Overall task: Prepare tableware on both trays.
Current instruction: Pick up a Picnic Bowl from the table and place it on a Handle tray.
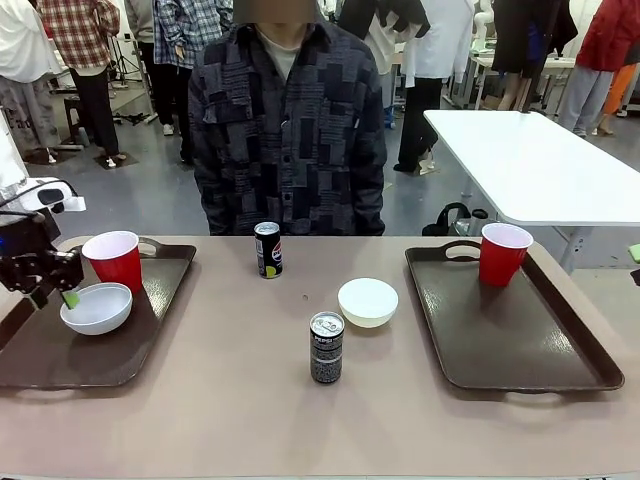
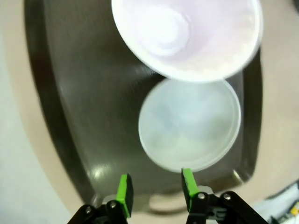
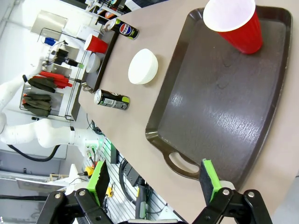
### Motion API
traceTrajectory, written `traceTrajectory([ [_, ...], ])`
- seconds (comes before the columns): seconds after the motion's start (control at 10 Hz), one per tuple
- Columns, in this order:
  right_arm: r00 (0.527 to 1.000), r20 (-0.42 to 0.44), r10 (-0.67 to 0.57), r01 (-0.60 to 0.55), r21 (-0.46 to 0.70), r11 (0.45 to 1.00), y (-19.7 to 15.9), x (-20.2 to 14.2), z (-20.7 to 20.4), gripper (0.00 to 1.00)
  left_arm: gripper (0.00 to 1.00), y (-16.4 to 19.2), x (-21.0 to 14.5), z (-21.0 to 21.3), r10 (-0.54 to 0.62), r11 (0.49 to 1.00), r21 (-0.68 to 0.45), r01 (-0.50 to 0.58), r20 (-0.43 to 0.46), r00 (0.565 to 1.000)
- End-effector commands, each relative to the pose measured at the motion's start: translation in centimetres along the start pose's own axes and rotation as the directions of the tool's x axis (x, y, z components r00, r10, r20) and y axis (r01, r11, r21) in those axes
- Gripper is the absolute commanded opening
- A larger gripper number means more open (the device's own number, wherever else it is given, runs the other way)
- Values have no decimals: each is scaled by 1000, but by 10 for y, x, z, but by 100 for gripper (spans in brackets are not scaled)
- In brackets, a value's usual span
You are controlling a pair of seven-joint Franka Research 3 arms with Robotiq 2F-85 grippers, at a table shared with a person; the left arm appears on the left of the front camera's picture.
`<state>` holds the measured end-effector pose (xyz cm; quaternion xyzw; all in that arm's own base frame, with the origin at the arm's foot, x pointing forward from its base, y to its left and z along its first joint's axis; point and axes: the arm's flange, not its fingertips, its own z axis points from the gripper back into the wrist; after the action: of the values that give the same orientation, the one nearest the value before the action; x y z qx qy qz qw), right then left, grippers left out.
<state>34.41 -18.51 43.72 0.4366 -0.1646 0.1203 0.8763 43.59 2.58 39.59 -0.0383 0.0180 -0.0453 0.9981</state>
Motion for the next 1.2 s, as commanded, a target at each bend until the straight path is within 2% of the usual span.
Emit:
traceTrajectory([
  [0.0,1000,4,1,-2,8,1000,0,1,0,100,65,-9,-21,44,-48,997,65,50,-33,998],
  [0.2,1000,4,1,-2,8,1000,0,1,0,100,85,-18,-37,71,-81,994,75,83,-32,996],
  [0.4,1000,4,1,-2,8,1000,0,1,0,100,86,-25,-43,99,-89,995,42,88,15,996],
  [0.6,1000,4,1,-2,8,1000,0,1,0,100,86,-26,-40,109,-16,1000,13,15,38,999],
  [0.7,1000,4,1,-2,8,1000,0,1,0,100,86,-26,-45,105,-77,995,57,76,18,997],
  [1.1,1000,4,1,-2,8,1000,0,1,0,100,86,-26,-45,105,-77,995,57,76,18,997],
])
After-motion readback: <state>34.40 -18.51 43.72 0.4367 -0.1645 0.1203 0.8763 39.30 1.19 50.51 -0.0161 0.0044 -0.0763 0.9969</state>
